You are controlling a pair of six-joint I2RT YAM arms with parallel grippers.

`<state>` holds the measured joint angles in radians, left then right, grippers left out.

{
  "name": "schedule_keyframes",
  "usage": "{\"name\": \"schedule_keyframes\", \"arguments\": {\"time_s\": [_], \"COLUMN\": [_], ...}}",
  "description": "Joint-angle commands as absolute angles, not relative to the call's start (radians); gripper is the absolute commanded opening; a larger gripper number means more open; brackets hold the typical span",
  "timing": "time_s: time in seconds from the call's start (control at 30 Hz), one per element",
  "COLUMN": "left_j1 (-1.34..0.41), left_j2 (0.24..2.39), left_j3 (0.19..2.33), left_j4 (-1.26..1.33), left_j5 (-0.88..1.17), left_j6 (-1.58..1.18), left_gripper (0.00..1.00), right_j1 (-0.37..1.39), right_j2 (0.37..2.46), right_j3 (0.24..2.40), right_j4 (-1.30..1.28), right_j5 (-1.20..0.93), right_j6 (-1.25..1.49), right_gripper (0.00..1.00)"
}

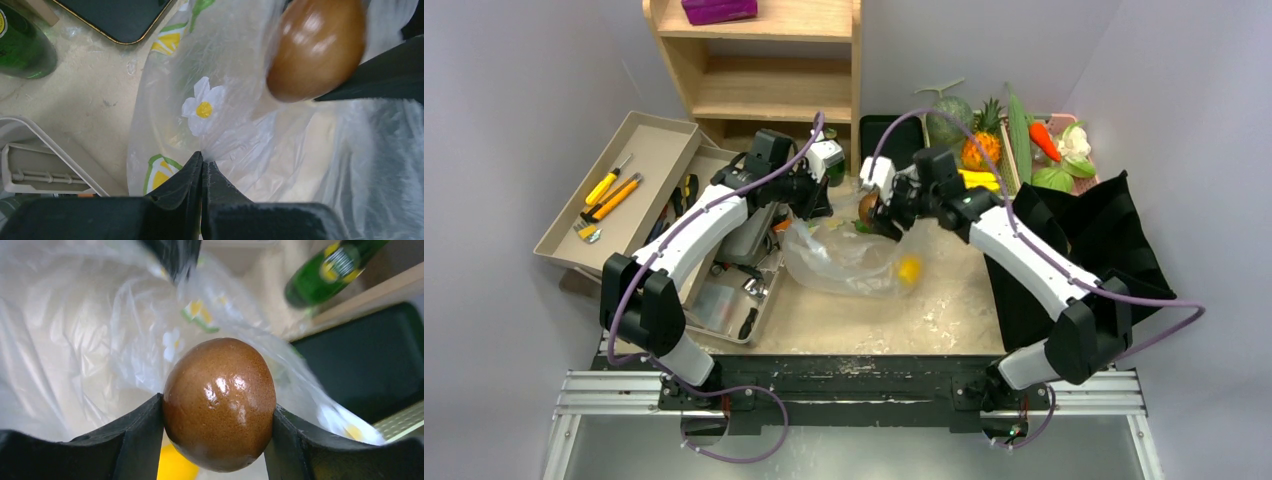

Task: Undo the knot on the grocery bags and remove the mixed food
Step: Pick up the fake vegetable from the takeout bag.

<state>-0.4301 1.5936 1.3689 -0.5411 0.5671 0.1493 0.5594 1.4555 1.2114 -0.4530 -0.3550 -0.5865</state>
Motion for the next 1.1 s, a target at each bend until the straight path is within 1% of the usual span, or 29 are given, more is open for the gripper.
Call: {"name": "schedule_keyframes", "arguments": {"time_s": [0.0,0.1,0.27,0.33,0.4,0.47,0.53,0.6,0.67,0.87,0.93,1.07], "left_j1": [-0.433,-0.434,-0.436,-0.436,-0.436,-0.436,-0.435,-0.437,-0.437,-0.437,-0.436,-0.436], "left_j2": [1.594,1.597,1.597,1.597,1.598,1.598,1.601,1.605,1.613,1.629,1.629,1.628], "left_j3": [1.408,1.410,1.408,1.407,1.408,1.408,1.409,1.415,1.422,1.434,1.433,1.419], "left_j4": [-0.533,-0.533,-0.534,-0.536,-0.540,-0.540,-0.539,-0.539,-0.538,-0.532,-0.528,-0.514], "left_j5": [0.570,0.570,0.564,0.560,0.558,0.558,0.560,0.563,0.566,0.569,0.568,0.568], "left_j6": [0.149,0.139,0.135,0.135,0.133,0.129,0.124,0.121,0.118,0.110,0.108,0.098], "left_gripper": [0.00,0.00,0.00,0.00,0.00,0.00,0.00,0.00,0.00,0.00,0.00,0.00], "right_j1": [0.472,0.435,0.420,0.402,0.358,0.280,0.192,0.120,0.078,0.041,0.009,-0.058], "right_j2": [1.444,1.466,1.480,1.473,1.475,1.493,1.524,1.575,1.614,1.769,1.834,1.901], "right_j3": [1.374,1.446,1.491,1.504,1.535,1.583,1.645,1.724,1.815,2.036,2.098,2.113], "right_j4": [-0.508,-0.520,-0.553,-0.534,-0.475,-0.355,-0.231,-0.247,-0.346,-0.471,-0.481,-0.436], "right_j5": [-0.702,-0.828,-0.925,-0.965,-1.004,-1.035,-1.023,-0.940,-0.785,-0.121,-0.010,0.093], "right_j6": [-0.420,-0.335,-0.279,-0.214,-0.081,0.120,0.275,0.290,0.186,-0.067,-0.092,-0.122], "right_gripper": [0.47,0.46,0.46,0.45,0.45,0.45,0.45,0.45,0.45,0.45,0.46,0.42]}}
